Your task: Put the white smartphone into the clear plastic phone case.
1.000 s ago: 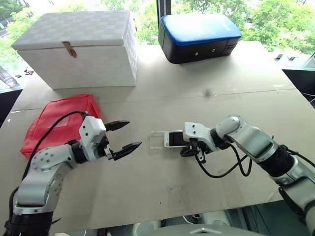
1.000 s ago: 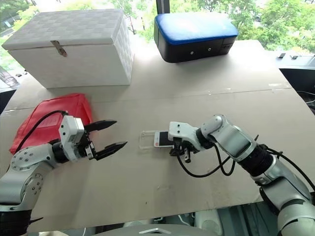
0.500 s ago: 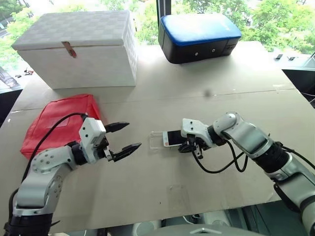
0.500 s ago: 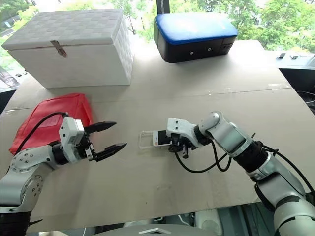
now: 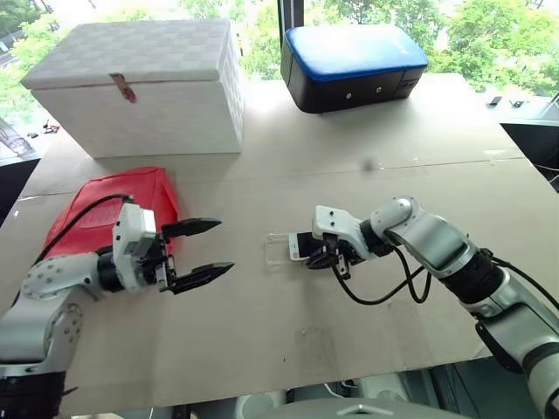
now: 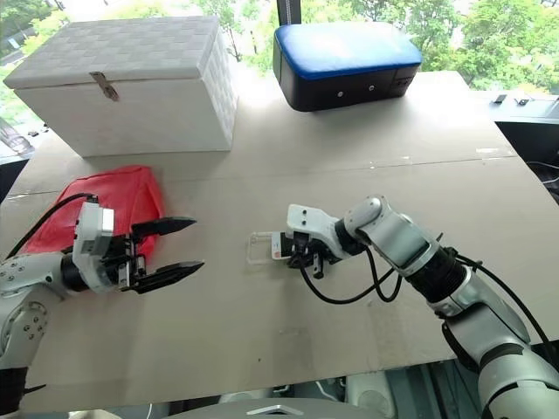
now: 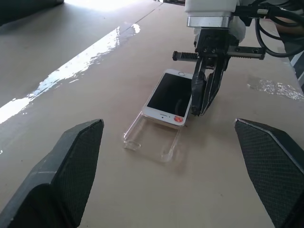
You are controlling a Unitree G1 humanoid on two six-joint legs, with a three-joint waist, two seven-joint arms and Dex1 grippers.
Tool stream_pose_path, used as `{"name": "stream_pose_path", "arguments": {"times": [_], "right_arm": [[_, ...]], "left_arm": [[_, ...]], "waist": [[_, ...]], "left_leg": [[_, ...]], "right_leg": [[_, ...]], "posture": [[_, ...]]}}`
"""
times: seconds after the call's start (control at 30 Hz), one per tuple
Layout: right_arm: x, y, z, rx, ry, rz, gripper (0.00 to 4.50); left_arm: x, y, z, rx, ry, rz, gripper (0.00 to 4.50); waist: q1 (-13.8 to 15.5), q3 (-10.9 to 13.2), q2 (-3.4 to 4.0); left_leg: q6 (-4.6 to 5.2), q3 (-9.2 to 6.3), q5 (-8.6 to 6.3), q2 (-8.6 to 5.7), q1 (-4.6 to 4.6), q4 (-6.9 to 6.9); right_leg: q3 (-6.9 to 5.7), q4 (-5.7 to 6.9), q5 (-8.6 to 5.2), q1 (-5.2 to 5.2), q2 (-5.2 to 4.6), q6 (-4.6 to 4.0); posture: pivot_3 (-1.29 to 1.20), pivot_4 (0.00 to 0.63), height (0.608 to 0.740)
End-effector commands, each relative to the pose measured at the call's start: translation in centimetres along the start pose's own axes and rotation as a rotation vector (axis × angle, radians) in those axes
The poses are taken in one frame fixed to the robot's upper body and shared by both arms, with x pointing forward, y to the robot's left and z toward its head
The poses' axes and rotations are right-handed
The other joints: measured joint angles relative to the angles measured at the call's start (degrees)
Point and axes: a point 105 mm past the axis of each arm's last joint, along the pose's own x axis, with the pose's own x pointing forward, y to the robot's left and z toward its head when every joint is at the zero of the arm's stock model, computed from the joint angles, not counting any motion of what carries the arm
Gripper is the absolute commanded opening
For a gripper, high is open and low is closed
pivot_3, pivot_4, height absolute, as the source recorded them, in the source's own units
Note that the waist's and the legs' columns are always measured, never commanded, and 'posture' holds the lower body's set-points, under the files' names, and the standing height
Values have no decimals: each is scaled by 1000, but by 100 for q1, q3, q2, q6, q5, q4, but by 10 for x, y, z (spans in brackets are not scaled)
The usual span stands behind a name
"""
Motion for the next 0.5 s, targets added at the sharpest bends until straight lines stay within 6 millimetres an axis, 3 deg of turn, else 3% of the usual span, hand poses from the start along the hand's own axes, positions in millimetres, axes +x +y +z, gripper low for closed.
{"name": "stream_pose_path", "arguments": {"times": [0.03,0.5], "right_arm": [[-8,-4,13,-21,-42,-27,23],[-14,-2,21,-10,-89,-19,23]], "left_arm": [[-2,2,9,14,-12,-18,4500],[8,-4,13,2,-11,-46,4500]], "waist": [[1,0,-2],[-2,1,-2]], "left_leg": [[0,0,0,-1,0,0],[-2,-1,1,1,-1,0]], "right_leg": [[0,0,0,0,0,0],[5,0,1,0,-2,-1]], "posture": [[0,150,740],[0,150,740]]}}
